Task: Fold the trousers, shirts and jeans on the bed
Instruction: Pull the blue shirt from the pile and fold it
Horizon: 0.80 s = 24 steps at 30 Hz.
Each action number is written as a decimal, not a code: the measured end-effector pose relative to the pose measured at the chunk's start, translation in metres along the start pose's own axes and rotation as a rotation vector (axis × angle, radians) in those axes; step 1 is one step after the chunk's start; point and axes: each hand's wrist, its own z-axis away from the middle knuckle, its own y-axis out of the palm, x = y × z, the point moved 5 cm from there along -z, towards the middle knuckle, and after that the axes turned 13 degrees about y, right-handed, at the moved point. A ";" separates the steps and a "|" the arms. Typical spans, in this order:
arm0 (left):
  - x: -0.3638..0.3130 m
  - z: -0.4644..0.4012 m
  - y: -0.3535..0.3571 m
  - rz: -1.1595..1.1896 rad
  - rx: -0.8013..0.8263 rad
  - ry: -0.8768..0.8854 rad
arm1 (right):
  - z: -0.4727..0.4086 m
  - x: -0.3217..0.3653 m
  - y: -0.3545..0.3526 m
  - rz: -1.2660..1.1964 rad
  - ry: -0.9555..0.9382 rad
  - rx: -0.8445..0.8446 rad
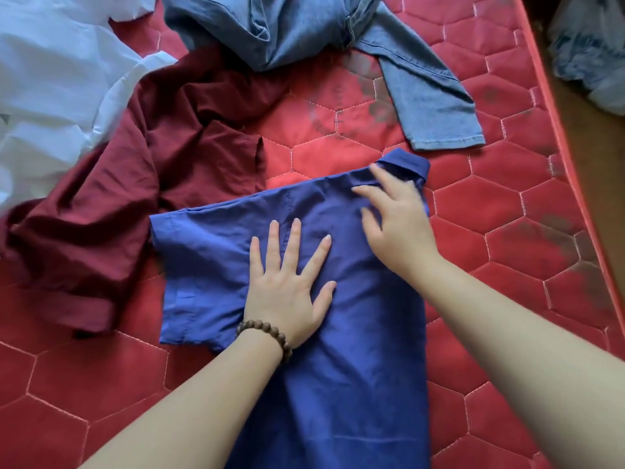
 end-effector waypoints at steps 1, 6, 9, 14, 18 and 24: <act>0.000 0.000 0.000 -0.004 -0.002 -0.002 | 0.007 -0.005 -0.007 0.107 0.010 -0.126; 0.000 0.000 0.000 0.018 0.021 -0.004 | 0.019 -0.040 0.025 0.504 0.165 0.099; 0.000 -0.002 -0.003 0.015 0.095 0.006 | 0.001 -0.043 0.020 0.369 0.190 0.194; 0.001 0.002 -0.029 0.113 0.026 -0.058 | 0.039 -0.017 -0.013 0.239 0.140 -0.142; -0.033 0.040 -0.031 0.054 -0.063 0.079 | 0.103 0.014 0.022 0.380 0.032 -0.089; -0.012 0.063 -0.005 0.077 0.089 0.101 | 0.116 0.005 0.051 0.357 0.130 0.125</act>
